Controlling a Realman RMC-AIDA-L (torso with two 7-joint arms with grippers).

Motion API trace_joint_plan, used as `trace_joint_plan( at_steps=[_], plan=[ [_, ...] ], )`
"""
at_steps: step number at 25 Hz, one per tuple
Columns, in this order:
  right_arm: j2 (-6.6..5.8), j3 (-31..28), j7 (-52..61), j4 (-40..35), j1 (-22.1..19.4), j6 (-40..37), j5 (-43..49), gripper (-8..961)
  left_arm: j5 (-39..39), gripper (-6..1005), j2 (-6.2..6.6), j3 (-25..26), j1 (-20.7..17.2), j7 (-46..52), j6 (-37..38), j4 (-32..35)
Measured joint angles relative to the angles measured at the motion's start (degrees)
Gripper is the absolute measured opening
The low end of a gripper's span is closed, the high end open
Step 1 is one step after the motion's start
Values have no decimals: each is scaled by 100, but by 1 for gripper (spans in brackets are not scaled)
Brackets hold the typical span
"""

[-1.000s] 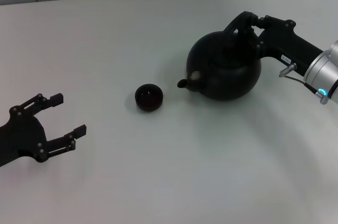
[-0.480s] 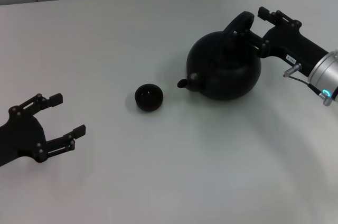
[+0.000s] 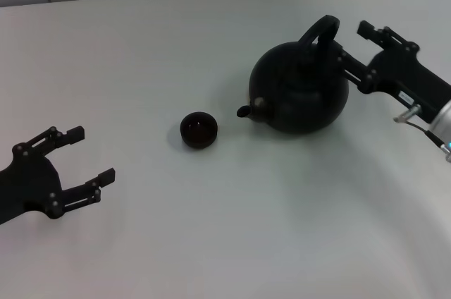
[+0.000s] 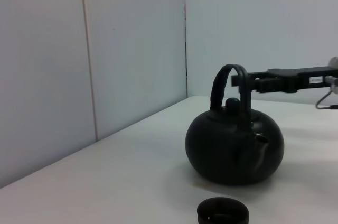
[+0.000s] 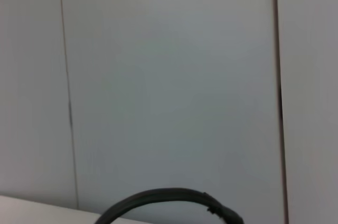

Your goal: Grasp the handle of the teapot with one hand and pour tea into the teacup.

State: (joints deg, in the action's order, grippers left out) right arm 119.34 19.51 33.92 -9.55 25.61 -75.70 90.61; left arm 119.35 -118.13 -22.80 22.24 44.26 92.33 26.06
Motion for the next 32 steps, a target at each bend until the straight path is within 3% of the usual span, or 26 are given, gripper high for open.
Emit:
trace_joint_plan(
  at_steps=[8, 11, 14, 16, 22, 27, 31, 32],
  plan=[
    [-78, 76, 121, -113, -880, -1579, 160, 685, 13, 864, 0, -40, -16, 8, 37, -4],
    [-106, 80, 813, -678, -1176, -2136, 667, 685, 27, 864, 0, -41, -18, 16, 81, -4],
    [-152, 80, 1455, -1146, -1223, -2271, 1067, 685, 32, 864, 1, -41, -18, 18, 110, -4],
    [-242, 78, 2052, -1503, -1171, -2316, 1496, 685, 43, 864, 11, -44, 3, 32, 127, -4],
    [-765, 80, 3060, -1869, -496, -2558, 2920, 684, 62, 863, 99, -341, 100, 216, 170, 39],
    [-926, 80, 3224, -2162, 36, -2610, 3845, 684, 64, 863, 259, -717, 275, 581, 220, 70],
    [-1046, 89, 3428, -2283, 375, -2679, 4340, 685, 65, 863, 283, -802, 318, 687, 220, 93],
    [-1067, 89, 3453, -2291, 442, -2690, 4447, 685, 70, 863, 348, -998, 408, 994, 219, 177]
  ],
)
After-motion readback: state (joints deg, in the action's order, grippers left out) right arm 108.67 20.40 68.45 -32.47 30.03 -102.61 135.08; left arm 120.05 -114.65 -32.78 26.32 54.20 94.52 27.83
